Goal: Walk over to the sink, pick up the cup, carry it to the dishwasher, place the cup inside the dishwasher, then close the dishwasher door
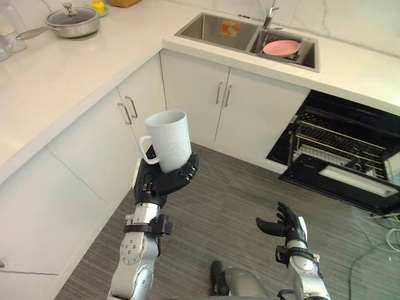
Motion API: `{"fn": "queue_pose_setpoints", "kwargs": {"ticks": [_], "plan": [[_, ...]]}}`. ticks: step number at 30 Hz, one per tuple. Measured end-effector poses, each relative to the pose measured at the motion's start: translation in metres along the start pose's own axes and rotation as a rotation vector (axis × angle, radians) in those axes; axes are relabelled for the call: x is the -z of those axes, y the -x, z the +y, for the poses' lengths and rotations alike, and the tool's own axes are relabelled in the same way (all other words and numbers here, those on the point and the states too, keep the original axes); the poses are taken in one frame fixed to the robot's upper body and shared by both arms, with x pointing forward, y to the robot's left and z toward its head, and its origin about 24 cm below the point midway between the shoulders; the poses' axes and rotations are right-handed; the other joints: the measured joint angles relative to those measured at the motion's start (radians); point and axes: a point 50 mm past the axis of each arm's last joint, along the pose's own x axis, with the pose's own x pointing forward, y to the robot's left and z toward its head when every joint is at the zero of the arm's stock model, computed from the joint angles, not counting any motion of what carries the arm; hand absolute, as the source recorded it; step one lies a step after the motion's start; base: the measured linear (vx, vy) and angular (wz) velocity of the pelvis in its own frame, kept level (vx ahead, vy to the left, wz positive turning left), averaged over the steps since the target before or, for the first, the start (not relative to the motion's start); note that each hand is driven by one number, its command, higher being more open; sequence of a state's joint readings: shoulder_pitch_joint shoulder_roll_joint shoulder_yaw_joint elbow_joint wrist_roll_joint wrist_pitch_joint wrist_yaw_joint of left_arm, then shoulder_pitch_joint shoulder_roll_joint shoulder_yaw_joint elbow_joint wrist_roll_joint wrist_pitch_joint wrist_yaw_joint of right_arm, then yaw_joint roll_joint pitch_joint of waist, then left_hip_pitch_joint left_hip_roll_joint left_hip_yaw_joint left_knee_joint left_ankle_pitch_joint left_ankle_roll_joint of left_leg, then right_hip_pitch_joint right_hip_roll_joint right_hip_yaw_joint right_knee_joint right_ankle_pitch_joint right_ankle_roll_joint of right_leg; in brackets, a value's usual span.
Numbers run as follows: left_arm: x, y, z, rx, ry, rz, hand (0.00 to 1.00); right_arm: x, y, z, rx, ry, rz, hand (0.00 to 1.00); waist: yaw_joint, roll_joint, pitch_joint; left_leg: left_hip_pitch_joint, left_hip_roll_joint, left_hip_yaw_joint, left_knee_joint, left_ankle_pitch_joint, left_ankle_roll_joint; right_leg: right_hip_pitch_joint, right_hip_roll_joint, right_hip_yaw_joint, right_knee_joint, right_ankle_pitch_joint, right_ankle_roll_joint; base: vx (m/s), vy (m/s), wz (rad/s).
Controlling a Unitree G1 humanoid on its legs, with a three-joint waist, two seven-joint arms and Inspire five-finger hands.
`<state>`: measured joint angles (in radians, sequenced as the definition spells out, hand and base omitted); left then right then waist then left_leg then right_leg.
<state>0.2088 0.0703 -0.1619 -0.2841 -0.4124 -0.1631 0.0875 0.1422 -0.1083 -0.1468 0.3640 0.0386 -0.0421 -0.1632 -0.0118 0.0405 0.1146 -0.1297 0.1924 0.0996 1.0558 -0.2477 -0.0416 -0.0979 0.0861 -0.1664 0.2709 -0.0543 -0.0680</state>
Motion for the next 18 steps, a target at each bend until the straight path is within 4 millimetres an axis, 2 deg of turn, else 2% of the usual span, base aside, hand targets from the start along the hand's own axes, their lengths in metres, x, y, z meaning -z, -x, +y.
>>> {"fn": "queue_pose_setpoints", "kwargs": {"ticks": [1,2,3,5,6,7,8,9,10,11,13,15,16,17,18], "plan": [[-0.001,0.0,-0.001,0.008,0.001,-0.004,0.3,-0.011,0.001,0.0,0.011,-0.016,-0.051,0.9,0.017,-0.004,0.0,-0.064,0.023,-0.002,0.071,-0.021,0.012,0.08,0.004,0.022,-0.055,-0.004,-0.006,0.47,0.014,-0.3],[-0.003,0.001,-0.002,0.01,0.002,-0.01,0.3,-0.017,0.001,0.0,0.015,-0.025,-0.081,0.9,0.026,-0.005,0.001,-0.095,0.03,-0.001,0.075,-0.031,0.021,0.11,0.002,0.04,-0.076,-0.005,-0.007,0.66,0.086,-0.56],[-0.008,0.0,-0.002,0.011,0.002,-0.033,0.3,-0.033,-0.003,0.002,0.015,-0.04,-0.155,0.9,0.039,-0.009,0.003,-0.171,0.026,-0.009,0.013,-0.067,0.022,0.169,-0.013,0.083,-0.111,-0.013,-0.01,0.51,0.126,-0.6],[-0.01,0.0,-0.001,0.008,0.0,-0.045,0.3,-0.043,-0.007,0.004,0.011,-0.046,-0.191,0.9,0.046,-0.015,0.006,-0.221,-0.011,-0.04,-0.126,-0.086,0.015,0.205,-0.043,0.124,-0.114,-0.038,0.004,0.42,0.194,-0.64],[-0.01,0.0,-0.001,0.007,-0.001,-0.046,0.3,-0.047,-0.01,0.004,0.013,-0.048,-0.202,0.9,0.047,-0.021,0.01,-0.237,-0.05,-0.081,-0.247,-0.082,0.003,0.223,-0.069,0.148,-0.105,-0.064,0.03,0.43,0.323,-0.71],[-0.011,0.0,-0.001,0.008,-0.002,-0.048,0.3,-0.05,-0.011,0.003,0.019,-0.052,-0.21,0.9,0.046,-0.018,0.01,-0.245,-0.1,-0.157,-0.426,-0.045,-0.012,0.238,-0.097,0.183,-0.078,-0.117,0.066,0.51,0.432,-0.85],[-0.012,0.0,-0.001,0.008,-0.002,-0.053,0.3,-0.05,-0.012,0.003,0.02,-0.05,-0.208,0.9,0.049,0.0,0.001,-0.226,-0.126,-0.233,-0.559,0.092,-0.075,0.245,-0.11,0.226,-0.041,-0.182,0.114,0.43,0.389,-0.89],[-0.012,0.0,0.0,0.006,-0.004,-0.051,0.3,-0.046,-0.012,0.005,0.016,-0.053,-0.194,0.9,0.05,-0.011,0.006,-0.203,-0.141,-0.221,-0.56,0.144,-0.031,0.255,-0.124,0.255,-0.026,-0.209,0.125,0.42,0.392,-0.62],[-0.013,-0.001,0.003,0.014,-0.031,-0.05,0.3,-0.039,-0.01,0.01,0.009,-0.067,-0.161,0.9,0.03,-0.053,0.0,-0.198,-0.176,-0.195,-0.531,0.113,-0.011,0.257,-0.164,0.301,-0.004,-0.226,0.112,0.41,0.363,-0.38],[-0.015,-0.002,0.003,0.02,-0.038,-0.055,0.3,-0.041,-0.01,0.01,0.008,-0.068,-0.166,0.9,0.021,-0.056,0.001,-0.215,-0.178,-0.165,-0.458,0.065,0.026,0.249,-0.176,0.351,0.022,-0.233,0.124,0.41,0.354,-0.33],[-0.014,0.0,0.003,0.019,-0.037,-0.048,0.3,-0.048,-0.007,0.013,0.002,-0.088,-0.197,0.9,0.026,-0.057,0.001,-0.209,-0.172,-0.107,-0.385,0.004,0.062,0.24,-0.19,0.392,0.066,-0.233,0.136,0.43,0.35,-0.86],[-0.015,0.001,0.001,0.03,-0.041,-0.049,0.3,-0.06,-0.002,0.023,-0.027,-0.12,-0.249,0.9,0.04,-0.056,0.002,-0.127,-0.153,-0.033,-0.418,-0.046,0.086,0.128,-0.203,0.389,0.298,-0.196,0.241,0.32,0.27,-1.29],[-0.015,0.001,0.001,0.036,-0.044,-0.049,0.3,-0.063,-0.001,0.026,-0.039,-0.125,-0.259,0.9,0.042,-0.059,0.004,-0.09,-0.15,-0.008,-0.448,-0.058,0.089,0.088,-0.211,0.371,0.381,-0.185,0.265,0.21,0.201,-1.26],[-0.013,0.002,-0.002,0.054,-0.048,-0.038,0.3,-0.065,0.0,0.033,-0.063,-0.131,-0.267,0.9,0.035,-0.066,0.007,-0.006,-0.143,0.041,-0.495,-0.069,0.095,0.018,-0.234,0.287,0.519,-0.198,0.243,0.19,0.18,-0.94],[-0.012,0.002,-0.004,0.062,-0.047,-0.035,0.3,-0.066,0.001,0.035,-0.07,-0.132,-0.27,0.9,0.031,-0.065,0.007,0.021,-0.138,0.054,-0.512,-0.072,0.095,-0.007,-0.239,0.24,0.549,-0.208,0.226,0.27,0.127,-1.88]]}}
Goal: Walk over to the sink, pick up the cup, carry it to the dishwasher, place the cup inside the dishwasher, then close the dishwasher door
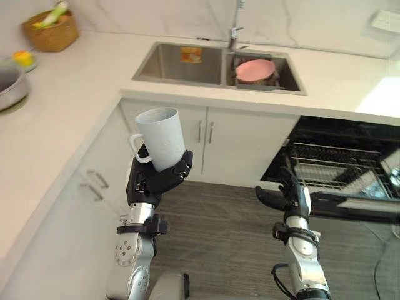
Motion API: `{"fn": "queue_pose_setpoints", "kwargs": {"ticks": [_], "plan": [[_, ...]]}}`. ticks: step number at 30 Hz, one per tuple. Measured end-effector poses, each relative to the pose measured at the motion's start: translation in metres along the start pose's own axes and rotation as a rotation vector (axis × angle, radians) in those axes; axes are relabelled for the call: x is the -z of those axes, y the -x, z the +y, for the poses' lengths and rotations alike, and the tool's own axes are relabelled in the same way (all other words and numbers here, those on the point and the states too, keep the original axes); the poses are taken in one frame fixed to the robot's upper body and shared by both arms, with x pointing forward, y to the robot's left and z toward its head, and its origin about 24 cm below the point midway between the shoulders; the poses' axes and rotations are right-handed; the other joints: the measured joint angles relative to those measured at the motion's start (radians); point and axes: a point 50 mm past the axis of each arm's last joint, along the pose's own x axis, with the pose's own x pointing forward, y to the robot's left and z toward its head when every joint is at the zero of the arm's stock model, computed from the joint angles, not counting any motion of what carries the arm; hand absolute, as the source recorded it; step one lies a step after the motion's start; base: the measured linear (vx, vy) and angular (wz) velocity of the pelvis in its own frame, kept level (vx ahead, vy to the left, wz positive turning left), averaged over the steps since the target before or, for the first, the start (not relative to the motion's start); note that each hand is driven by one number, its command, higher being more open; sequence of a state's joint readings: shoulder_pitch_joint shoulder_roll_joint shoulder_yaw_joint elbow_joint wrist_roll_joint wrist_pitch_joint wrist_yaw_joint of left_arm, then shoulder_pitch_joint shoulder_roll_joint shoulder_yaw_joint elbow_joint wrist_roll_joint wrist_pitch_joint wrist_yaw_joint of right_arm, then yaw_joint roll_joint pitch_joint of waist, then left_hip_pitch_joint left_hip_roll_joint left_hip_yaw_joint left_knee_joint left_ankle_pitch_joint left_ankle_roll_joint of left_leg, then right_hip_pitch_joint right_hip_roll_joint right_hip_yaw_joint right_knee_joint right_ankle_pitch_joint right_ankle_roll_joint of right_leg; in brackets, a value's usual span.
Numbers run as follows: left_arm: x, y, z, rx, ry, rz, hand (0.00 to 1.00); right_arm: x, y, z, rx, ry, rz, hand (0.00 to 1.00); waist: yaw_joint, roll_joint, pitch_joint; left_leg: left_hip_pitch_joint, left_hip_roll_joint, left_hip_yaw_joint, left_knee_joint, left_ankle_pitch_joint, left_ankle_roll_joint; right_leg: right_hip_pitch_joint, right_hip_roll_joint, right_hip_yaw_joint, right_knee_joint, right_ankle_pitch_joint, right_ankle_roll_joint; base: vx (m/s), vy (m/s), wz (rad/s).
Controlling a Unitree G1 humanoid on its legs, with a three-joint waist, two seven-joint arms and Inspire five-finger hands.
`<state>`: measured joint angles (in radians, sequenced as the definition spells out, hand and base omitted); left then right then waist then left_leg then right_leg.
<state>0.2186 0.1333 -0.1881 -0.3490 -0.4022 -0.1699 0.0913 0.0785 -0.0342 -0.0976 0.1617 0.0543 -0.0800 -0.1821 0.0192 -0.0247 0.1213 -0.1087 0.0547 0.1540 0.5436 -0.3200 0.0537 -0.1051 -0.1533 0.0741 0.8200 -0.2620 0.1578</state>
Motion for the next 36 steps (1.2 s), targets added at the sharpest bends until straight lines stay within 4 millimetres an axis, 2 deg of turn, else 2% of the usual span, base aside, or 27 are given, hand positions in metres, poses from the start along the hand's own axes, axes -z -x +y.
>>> {"fn": "queue_pose_setpoints", "kwargs": {"ticks": [1,2,3,5,8,10,11,12,13,14,15,16,17,19,20,21,22,24,25,29,31,36], "plan": [[-0.001,0.0,-0.002,0.013,0.003,-0.017,0.3,-0.014,-0.003,0.017,-0.061,-0.006,-0.062,0.9,-0.014,-0.015,-0.018,0.074,0.037,0.117,-0.067,-0.026,-0.028,-0.146,0.008,-0.275,-0.179,-0.03,-0.099,0.29,0.039,-1.56],[0.001,0.0,0.001,0.003,-0.004,-0.007,0.3,-0.017,-0.005,0.017,-0.061,-0.005,-0.073,0.9,-0.022,-0.028,-0.025,0.08,0.033,0.134,-0.065,-0.035,-0.04,-0.15,0.023,-0.312,-0.31,0.033,-0.142,0.37,-0.018,-1.38],[0.007,0.0,0.004,-0.015,-0.006,0.017,0.3,-0.018,-0.008,0.014,-0.056,0.009,-0.077,0.9,-0.04,-0.016,-0.025,0.082,0.039,0.116,-0.043,-0.05,-0.054,-0.132,0.044,-0.318,-0.343,0.113,-0.168,0.29,-0.06,-0.24],[0.02,0.002,0.01,-0.062,0.001,0.065,0.3,-0.014,-0.011,0.006,-0.049,0.047,-0.06,0.9,-0.043,0.019,-0.023,0.092,0.066,0.07,-0.049,-0.047,-0.059,-0.095,0.088,-0.312,-0.414,0.131,-0.185,0.26,-0.045,-0.29],[0.023,0.003,0.015,-0.087,-0.007,0.08,0.3,-0.011,-0.012,0.003,-0.043,0.056,-0.049,0.9,-0.048,0.025,-0.024,0.15,0.07,0.06,-0.126,-0.035,-0.08,-0.062,0.12,-0.296,-0.462,0.134,-0.187,0.19,-0.037,-0.29],[0.023,0.003,0.015,-0.087,-0.012,0.083,0.3,-0.012,-0.012,0.0,-0.029,0.052,-0.05,0.9,-0.055,0.04,-0.016,0.129,0.113,0.039,0.013,-0.032,-0.084,0.017,0.164,-0.293,-0.539,0.143,-0.189,0.17,-0.049,-0.18],[0.023,0.004,0.014,-0.087,-0.005,0.083,0.3,-0.016,-0.01,-0.001,-0.017,0.049,-0.07,0.9,-0.055,0.065,-0.003,0.082,0.162,0.025,0.199,-0.018,-0.073,0.076,0.197,-0.288,-0.576,0.145,-0.192,0.17,0.013,-0.36],[0.022,0.005,0.014,-0.096,0.003,0.078,0.3,-0.025,-0.007,-0.001,-0.017,0.039,-0.113,0.9,-0.046,0.101,0.003,0.027,0.216,0.023,0.383,0.04,-0.035,0.113,0.24,-0.259,-0.595,0.139,-0.202,0.18,0.04,-0.7],[0.022,0.009,0.016,-0.113,0.005,0.079,0.3,-0.031,-0.005,0.002,-0.025,0.025,-0.139,0.9,-0.03,0.116,-0.003,-0.004,0.234,0.016,0.463,0.117,-0.031,0.133,0.259,-0.221,-0.609,0.133,-0.219,0.18,0.056,-0.88],[0.022,0.01,0.018,-0.125,0.003,0.08,0.3,-0.034,-0.004,0.005,-0.031,0.015,-0.152,0.9,-0.025,0.114,-0.004,-0.017,0.231,0.009,0.5,0.18,-0.031,0.153,0.259,-0.196,-0.623,0.136,-0.224,0.24,0.062,-0.87],[0.022,0.011,0.021,-0.135,-0.005,0.082,0.3,-0.037,-0.003,0.006,-0.028,0.0,-0.178,0.9,-0.016,0.098,0.0,-0.047,0.197,-0.03,0.534,0.161,-0.048,0.182,0.247,-0.167,-0.652,0.147,-0.224,0.3,0.078,-0.68],[0.022,0.01,0.019,-0.131,0.006,0.078,0.3,-0.041,-0.005,0.005,-0.02,-0.002,-0.195,0.9,-0.016,0.104,-0.005,-0.084,0.157,-0.079,0.479,0.058,-0.059,0.186,0.237,-0.143,-0.662,0.158,-0.211,0.29,0.09,-0.6],[0.023,0.01,0.018,-0.132,0.011,0.078,0.3,-0.041,-0.008,0.004,-0.016,0.0,-0.195,0.9,-0.011,0.101,-0.003,-0.098,0.131,-0.102,0.437,0.023,-0.06,0.187,0.23,-0.129,-0.666,0.158,-0.21,0.23,0.117,-0.57],[0.023,0.01,0.018,-0.134,0.012,0.078,0.3,-0.037,-0.013,0.004,-0.013,0.004,-0.173,0.9,-0.006,0.085,0.008,-0.132,0.03,-0.22,0.236,-0.031,-0.083,0.2,0.2,-0.078,-0.672,0.158,-0.208,0.22,0.182,-0.75],[0.023,0.009,0.018,-0.135,0.01,0.078,0.3,-0.033,-0.014,0.004,-0.013,0.009,-0.155,0.9,-0.007,0.09,0.008,-0.127,-0.004,-0.304,0.084,-0.004,-0.111,0.21,0.196,-0.063,-0.67,0.152,-0.198,0.19,0.191,-0.77],[0.022,0.009,0.018,-0.136,0.005,0.075,0.3,-0.031,-0.013,0.004,-0.013,0.011,-0.147,0.9,-0.007,0.097,0.008,-0.113,-0.003,-0.334,0.002,0.045,-0.12,0.216,0.199,-0.052,-0.664,0.141,-0.181,0.19,0.208,-0.78],[0.023,0.008,0.019,-0.14,-0.012,0.075,0.3,-0.025,-0.013,0.005,-0.012,0.009,-0.122,0.9,-0.005,0.097,0.015,-0.084,-0.003,-0.326,-0.029,0.149,-0.084,0.245,0.199,-0.023,-0.661,0.117,-0.151,0.17,0.206,-0.58],[0.022,0.007,0.02,-0.137,-0.032,0.078,0.3,-0.016,-0.007,0.005,-0.025,0.012,-0.086,0.9,-0.018,0.061,-0.002,-0.054,-0.034,-0.29,-0.083,0.152,-0.075,0.242,0.149,-0.009,-0.662,0.107,-0.136,0.16,0.197,-0.38],[0.022,0.006,0.02,-0.135,-0.034,0.074,0.3,-0.016,-0.007,0.005,-0.026,0.011,-0.085,0.9,-0.018,0.055,-0.001,-0.048,-0.043,-0.28,-0.096,0.157,-0.068,0.24,0.137,-0.003,-0.663,0.103,-0.13,0.11,0.14,-0.23],[0.022,0.006,0.018,-0.125,-0.03,0.076,0.3,-0.011,-0.004,0.005,-0.045,0.014,-0.067,0.9,-0.02,0.051,-0.001,-0.016,-0.068,-0.25,-0.14,0.163,-0.056,0.242,0.102,0.011,-0.67,0.101,-0.126,0.06,0.084,-0.14],[0.022,0.006,0.017,-0.122,-0.039,0.072,0.3,-0.011,-0.003,0.006,-0.056,0.007,-0.066,0.9,-0.021,0.049,-0.002,-0.004,-0.069,-0.241,-0.163,0.17,-0.047,0.242,0.097,0.021,-0.678,0.102,-0.124,0.01,0.015,-0.14],[0.021,0.006,0.017,-0.122,-0.042,0.069,0.3,-0.009,-0.001,0.007,-0.069,0.002,-0.06,0.9,-0.031,0.043,-0.009,0.008,-0.063,-0.229,-0.196,0.182,-0.053,0.236,0.1,0.035,-0.689,0.108,-0.116,0.0,-0.019,-0.1]]}}
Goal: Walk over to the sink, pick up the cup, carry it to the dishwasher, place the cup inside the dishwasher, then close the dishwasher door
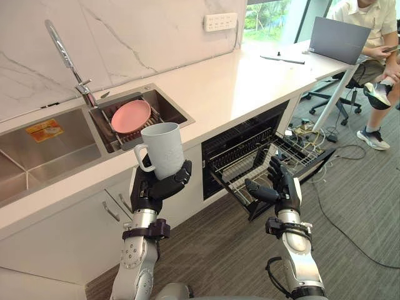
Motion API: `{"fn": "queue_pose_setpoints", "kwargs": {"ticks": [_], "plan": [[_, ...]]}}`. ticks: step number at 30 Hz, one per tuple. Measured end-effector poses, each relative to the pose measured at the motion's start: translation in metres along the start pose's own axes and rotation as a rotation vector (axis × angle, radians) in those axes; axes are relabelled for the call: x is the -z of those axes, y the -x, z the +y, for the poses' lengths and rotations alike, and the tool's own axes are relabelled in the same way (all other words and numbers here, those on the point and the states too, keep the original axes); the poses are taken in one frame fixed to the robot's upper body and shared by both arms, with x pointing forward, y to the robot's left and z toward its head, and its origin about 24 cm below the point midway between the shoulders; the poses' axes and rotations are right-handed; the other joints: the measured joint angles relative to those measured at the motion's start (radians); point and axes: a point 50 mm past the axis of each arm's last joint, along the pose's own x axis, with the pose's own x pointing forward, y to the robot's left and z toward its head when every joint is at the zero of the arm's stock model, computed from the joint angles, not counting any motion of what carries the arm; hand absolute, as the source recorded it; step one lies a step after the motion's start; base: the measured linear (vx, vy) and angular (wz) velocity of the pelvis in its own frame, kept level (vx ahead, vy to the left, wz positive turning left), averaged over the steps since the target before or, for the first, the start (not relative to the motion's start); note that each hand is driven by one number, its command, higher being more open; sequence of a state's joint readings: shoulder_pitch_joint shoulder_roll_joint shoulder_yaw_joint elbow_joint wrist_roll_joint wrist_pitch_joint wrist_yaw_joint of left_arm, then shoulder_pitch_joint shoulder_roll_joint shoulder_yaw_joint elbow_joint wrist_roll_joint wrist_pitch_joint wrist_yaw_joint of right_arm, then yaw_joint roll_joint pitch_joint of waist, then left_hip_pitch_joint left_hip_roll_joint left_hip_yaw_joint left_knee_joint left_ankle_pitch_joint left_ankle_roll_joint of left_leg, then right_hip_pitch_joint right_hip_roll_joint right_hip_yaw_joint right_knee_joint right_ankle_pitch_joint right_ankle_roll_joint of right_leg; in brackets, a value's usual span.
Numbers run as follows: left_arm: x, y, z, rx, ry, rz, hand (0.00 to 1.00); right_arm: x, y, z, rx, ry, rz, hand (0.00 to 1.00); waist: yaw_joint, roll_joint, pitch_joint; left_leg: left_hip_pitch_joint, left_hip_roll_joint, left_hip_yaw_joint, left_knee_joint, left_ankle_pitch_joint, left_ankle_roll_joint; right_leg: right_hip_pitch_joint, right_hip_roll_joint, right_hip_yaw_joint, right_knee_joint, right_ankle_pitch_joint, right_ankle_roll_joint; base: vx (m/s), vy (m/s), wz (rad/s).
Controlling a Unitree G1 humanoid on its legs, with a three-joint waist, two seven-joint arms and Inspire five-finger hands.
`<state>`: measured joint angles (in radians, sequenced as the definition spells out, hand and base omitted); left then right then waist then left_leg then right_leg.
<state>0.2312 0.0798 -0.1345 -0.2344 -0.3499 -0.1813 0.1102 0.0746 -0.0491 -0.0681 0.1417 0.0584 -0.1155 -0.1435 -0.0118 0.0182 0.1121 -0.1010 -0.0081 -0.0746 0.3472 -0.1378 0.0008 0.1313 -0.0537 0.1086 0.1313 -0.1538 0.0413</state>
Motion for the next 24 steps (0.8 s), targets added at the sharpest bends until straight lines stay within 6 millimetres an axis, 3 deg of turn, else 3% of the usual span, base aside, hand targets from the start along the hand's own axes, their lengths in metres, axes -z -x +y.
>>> {"fn": "queue_pose_setpoints", "kwargs": {"ticks": [10,24], "plan": [[-0.013,-0.024,-0.006,0.043,-0.068,-0.076,0.3,-0.017,0.002,0.016,-0.106,-0.08,-0.064,0.9,-0.004,-0.015,-0.022,0.047,0.007,0.042,-0.096,0.051,0.002,-0.01,0.001,0.042,-0.015,0.025,0.006,0.03,-0.015,-0.14],[0.006,-0.047,0.007,-0.009,-0.201,-0.006,0.3,-0.045,0.009,0.061,-0.356,-0.191,-0.156,0.9,-0.018,-0.029,-0.035,0.092,0.009,0.092,-0.247,0.138,-0.006,-0.05,0.001,0.094,-0.048,0.072,0.014,-0.03,-0.008,-0.11]]}}
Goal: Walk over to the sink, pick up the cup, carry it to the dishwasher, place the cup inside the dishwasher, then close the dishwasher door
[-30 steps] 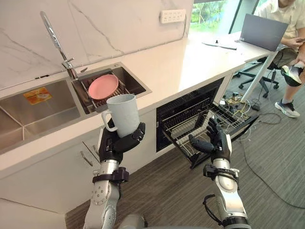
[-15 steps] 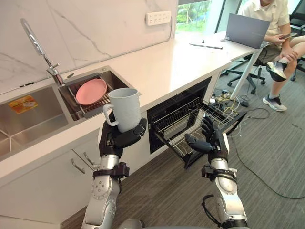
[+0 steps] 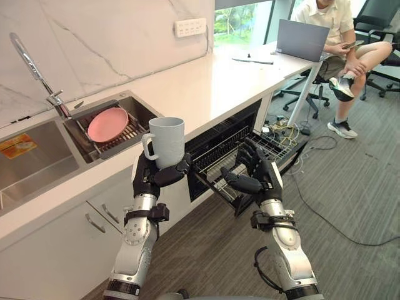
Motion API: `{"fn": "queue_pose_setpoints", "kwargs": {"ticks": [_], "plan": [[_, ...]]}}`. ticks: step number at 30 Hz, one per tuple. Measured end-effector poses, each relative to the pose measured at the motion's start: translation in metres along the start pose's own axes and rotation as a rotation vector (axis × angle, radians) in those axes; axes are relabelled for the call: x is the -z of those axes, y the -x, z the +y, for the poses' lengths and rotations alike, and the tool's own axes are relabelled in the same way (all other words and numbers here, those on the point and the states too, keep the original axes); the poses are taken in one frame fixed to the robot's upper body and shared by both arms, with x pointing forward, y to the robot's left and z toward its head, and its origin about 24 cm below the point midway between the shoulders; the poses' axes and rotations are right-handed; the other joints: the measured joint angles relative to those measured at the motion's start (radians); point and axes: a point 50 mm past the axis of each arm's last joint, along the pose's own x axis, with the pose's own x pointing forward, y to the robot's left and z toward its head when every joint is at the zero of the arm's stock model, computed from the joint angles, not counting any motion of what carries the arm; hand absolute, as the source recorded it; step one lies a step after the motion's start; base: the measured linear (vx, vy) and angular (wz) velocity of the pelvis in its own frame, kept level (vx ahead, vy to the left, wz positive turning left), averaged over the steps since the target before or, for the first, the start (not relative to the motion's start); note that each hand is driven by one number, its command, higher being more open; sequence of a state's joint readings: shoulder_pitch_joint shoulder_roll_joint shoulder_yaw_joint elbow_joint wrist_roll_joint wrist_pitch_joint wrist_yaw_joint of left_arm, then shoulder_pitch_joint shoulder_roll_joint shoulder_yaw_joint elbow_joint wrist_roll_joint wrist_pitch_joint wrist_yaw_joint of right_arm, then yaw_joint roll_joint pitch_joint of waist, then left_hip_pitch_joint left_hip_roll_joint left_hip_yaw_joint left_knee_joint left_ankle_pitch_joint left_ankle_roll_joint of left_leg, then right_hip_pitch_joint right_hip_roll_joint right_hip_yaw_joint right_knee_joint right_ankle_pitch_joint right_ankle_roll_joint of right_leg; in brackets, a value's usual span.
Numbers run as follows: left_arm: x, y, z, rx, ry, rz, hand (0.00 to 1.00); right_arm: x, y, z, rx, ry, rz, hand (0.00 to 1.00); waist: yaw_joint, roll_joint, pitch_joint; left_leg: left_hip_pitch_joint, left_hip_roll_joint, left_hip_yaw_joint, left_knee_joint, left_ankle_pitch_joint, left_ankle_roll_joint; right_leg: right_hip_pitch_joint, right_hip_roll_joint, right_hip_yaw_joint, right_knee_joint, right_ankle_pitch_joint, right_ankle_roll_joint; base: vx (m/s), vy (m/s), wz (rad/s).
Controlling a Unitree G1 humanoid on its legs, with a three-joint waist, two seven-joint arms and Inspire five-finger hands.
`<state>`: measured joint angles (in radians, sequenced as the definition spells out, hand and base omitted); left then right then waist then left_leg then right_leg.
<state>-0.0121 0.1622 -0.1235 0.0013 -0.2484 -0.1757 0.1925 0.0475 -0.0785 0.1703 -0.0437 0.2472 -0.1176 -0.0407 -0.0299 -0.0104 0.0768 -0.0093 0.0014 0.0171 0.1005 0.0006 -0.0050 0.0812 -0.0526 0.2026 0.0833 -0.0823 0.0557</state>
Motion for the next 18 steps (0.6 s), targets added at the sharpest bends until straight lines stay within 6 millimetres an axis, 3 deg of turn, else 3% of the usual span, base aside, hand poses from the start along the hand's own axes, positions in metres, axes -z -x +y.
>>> {"fn": "queue_pose_setpoints", "kwargs": {"ticks": [5,12,18], "plan": [[-0.003,-0.01,0.002,0.004,-0.045,-0.012,0.3,-0.016,-0.001,0.015,-0.08,-0.056,-0.078,0.9,-0.01,-0.009,-0.009,0.0,0.0,0.008,-0.011,0.004,0.002,-0.005,-0.001,0.01,-0.006,0.005,0.004,0.01,-0.014,-0.05],[0.005,-0.014,-0.001,0.0,-0.074,0.018,0.3,-0.021,-0.004,0.026,-0.148,-0.146,-0.094,0.9,-0.015,-0.012,-0.034,0.005,0.0,0.013,-0.046,0.023,0.005,-0.013,-0.002,0.013,-0.015,0.012,0.006,0.01,-0.004,-0.02],[0.008,-0.012,-0.016,0.064,-0.093,0.025,0.3,-0.024,-0.006,0.036,-0.19,-0.158,-0.099,0.9,-0.014,-0.012,-0.035,0.033,-0.003,0.008,-0.118,0.066,0.003,-0.017,-0.003,0.008,-0.015,0.015,0.006,0.0,-0.005,0.02]]}}
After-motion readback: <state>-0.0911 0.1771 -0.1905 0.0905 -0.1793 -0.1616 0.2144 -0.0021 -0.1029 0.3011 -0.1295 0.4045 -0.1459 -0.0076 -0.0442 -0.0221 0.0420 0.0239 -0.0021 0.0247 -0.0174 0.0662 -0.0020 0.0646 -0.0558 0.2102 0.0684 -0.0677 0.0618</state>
